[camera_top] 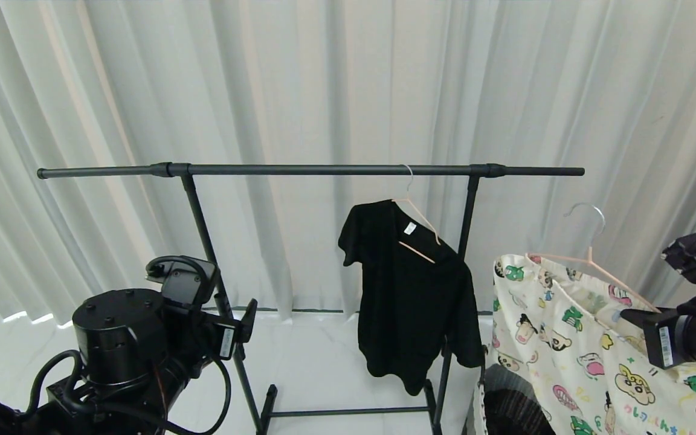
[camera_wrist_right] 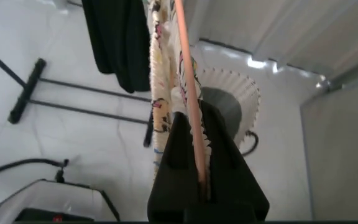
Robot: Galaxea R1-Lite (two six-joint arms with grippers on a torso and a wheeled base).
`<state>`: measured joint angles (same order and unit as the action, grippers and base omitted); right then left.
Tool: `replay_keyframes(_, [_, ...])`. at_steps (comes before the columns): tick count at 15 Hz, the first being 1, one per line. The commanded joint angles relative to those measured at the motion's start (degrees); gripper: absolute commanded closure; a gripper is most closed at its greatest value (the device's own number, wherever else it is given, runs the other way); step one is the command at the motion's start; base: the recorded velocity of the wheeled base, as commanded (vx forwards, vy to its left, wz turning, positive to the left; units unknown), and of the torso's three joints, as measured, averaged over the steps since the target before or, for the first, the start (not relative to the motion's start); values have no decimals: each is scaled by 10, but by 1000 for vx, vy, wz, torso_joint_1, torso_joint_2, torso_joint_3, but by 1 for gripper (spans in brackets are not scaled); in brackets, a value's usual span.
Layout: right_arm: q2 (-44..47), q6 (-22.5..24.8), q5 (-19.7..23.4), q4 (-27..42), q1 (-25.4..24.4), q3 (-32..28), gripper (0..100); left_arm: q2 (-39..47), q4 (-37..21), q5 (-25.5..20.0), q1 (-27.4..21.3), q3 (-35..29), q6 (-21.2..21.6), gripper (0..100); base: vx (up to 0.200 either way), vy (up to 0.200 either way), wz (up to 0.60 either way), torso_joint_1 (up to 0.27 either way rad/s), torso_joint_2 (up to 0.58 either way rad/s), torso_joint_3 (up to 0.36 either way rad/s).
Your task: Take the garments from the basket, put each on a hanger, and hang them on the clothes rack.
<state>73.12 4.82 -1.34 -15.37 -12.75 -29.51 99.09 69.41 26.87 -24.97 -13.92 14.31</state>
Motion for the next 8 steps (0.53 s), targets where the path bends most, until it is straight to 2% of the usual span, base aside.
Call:
replay_keyframes(1, [27, 0, 8, -12, 1, -15, 100, 0, 0, -1, 0, 0, -1, 0, 200, 0, 0, 2, 2, 7])
replay_keyframes(6, [65, 1, 40, -30, 1, -62, 100, -1, 1, -6, 0, -1, 0, 0, 200, 0, 0, 3, 1, 1])
replay_keyframes(8, [66, 4, 71, -30, -1, -64, 100, -2, 1, -5, 0, 0, 0, 0, 200, 0, 0, 7, 2, 0])
